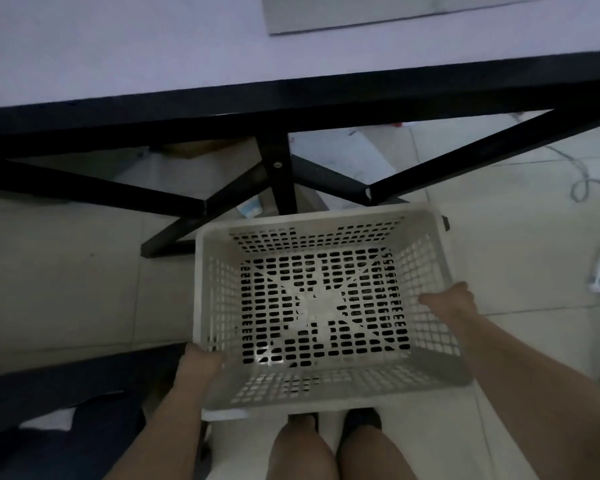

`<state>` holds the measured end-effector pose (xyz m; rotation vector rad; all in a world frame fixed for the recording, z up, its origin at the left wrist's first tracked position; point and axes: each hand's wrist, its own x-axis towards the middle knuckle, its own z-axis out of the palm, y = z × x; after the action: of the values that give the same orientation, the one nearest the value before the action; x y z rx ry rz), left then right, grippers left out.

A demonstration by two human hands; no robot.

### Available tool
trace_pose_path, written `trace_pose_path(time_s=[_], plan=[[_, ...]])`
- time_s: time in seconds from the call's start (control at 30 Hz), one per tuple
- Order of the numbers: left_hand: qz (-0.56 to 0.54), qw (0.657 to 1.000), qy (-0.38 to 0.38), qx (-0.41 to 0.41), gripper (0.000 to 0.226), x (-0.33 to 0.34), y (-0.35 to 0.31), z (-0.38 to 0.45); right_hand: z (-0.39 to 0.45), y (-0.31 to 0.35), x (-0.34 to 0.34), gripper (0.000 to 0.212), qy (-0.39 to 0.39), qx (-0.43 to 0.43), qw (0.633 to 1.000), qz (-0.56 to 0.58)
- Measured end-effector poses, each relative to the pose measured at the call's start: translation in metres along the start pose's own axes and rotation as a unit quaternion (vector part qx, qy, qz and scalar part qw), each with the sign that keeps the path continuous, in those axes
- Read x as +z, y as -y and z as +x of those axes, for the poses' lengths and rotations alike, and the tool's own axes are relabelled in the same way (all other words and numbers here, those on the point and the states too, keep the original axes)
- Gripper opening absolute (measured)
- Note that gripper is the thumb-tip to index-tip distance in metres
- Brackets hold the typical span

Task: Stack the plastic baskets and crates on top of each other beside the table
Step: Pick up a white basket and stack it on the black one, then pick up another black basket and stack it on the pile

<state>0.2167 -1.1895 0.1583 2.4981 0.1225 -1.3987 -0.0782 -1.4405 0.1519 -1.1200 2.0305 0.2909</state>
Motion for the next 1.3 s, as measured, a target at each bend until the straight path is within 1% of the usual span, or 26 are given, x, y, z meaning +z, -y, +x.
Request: trace_pose_path(time_s=[0.03, 0.07, 0.17, 0.23, 0.37, 0.4, 0.47, 0.57, 0.63, 0.7, 0.73, 0.83, 0.87, 0.93, 1.0, 1.07, 1.17, 1.2, 1.3], plan=[[-0.011, 1.000, -0.010, 0.006, 0.057, -0.001, 0.004, -0.004, -0.004, -0.002, 0.004, 0.088, -0.026, -0.008, 0.999, -0.017], [-0.019, 1.000, -0.016, 0.012, 0.062, -0.004, 0.007, -0.011, -0.010, -0.003, 0.007, 0.088, -0.044, -0.022, 0.998, -0.040], [-0.036, 0.999, -0.017, 0.023, 0.053, -0.010, 0.013, -0.042, -0.039, -0.002, 0.007, 0.083, -0.050, -0.071, 0.989, -0.121], [-0.038, 0.998, -0.015, 0.038, 0.051, -0.016, 0.016, -0.067, -0.061, 0.001, 0.004, 0.076, -0.020, -0.119, 0.978, -0.168], [-0.027, 0.997, -0.022, 0.062, 0.056, -0.028, 0.027, -0.122, -0.110, 0.010, -0.002, 0.055, 0.092, -0.226, 0.946, -0.213], [-0.032, 0.997, -0.028, 0.065, 0.055, -0.030, 0.033, -0.136, -0.123, 0.011, -0.003, 0.051, 0.116, -0.256, 0.932, -0.230], [-0.045, 0.996, -0.045, 0.065, 0.050, -0.035, 0.050, -0.173, -0.157, 0.012, -0.007, 0.047, 0.153, -0.329, 0.890, -0.275], [-0.066, 0.993, -0.079, 0.058, 0.042, -0.041, 0.085, -0.223, -0.208, 0.011, -0.009, 0.045, 0.184, -0.413, 0.834, -0.318], [-0.081, 0.990, -0.108, 0.039, 0.034, -0.047, 0.110, -0.248, -0.237, 0.011, -0.007, 0.042, 0.192, -0.449, 0.805, -0.336], [-0.099, 0.987, -0.130, 0.014, 0.015, -0.054, 0.137, -0.272, -0.264, 0.009, -0.003, 0.036, 0.198, -0.471, 0.783, -0.356], [-0.116, 0.982, -0.147, 0.003, 0.010, -0.057, 0.153, -0.280, -0.277, 0.007, 0.000, 0.033, 0.202, -0.480, 0.771, -0.367], [-0.163, 0.968, -0.189, -0.013, 0.031, -0.063, 0.197, -0.302, -0.310, -0.003, 0.012, 0.032, 0.207, -0.508, 0.743, -0.383], [-0.180, 0.963, -0.201, -0.020, 0.030, -0.065, 0.210, -0.310, -0.322, -0.007, 0.017, 0.034, 0.212, -0.515, 0.737, -0.383], [-0.199, 0.958, -0.206, -0.038, 0.016, -0.067, 0.237, -0.328, -0.346, -0.020, 0.028, 0.036, 0.219, -0.534, 0.718, -0.387], [-0.205, 0.952, -0.221, -0.062, 0.016, -0.069, 0.269, -0.347, -0.374, -0.037, 0.043, 0.034, 0.221, -0.556, 0.693, -0.402], [-0.235, 0.941, -0.232, -0.072, 0.011, -0.068, 0.306, -0.366, -0.405, -0.059, 0.060, 0.031, 0.235, -0.572, 0.669, -0.413], [-0.276, 0.921, -0.256, -0.104, 0.016, -0.062, 0.376, -0.395, -0.454, -0.102, 0.092, 0.028, 0.253, -0.601, 0.618, -0.438], [-0.286, 0.914, -0.267, -0.111, 0.014, -0.059, 0.401, -0.406, -0.472, -0.120, 0.103, 0.026, 0.261, -0.609, 0.604, -0.443], [-0.331, 0.885, -0.297, -0.138, 0.022, -0.044, 0.481, -0.439, -0.526, -0.176, 0.133, 0.014, 0.288, -0.629, 0.560, -0.455]])
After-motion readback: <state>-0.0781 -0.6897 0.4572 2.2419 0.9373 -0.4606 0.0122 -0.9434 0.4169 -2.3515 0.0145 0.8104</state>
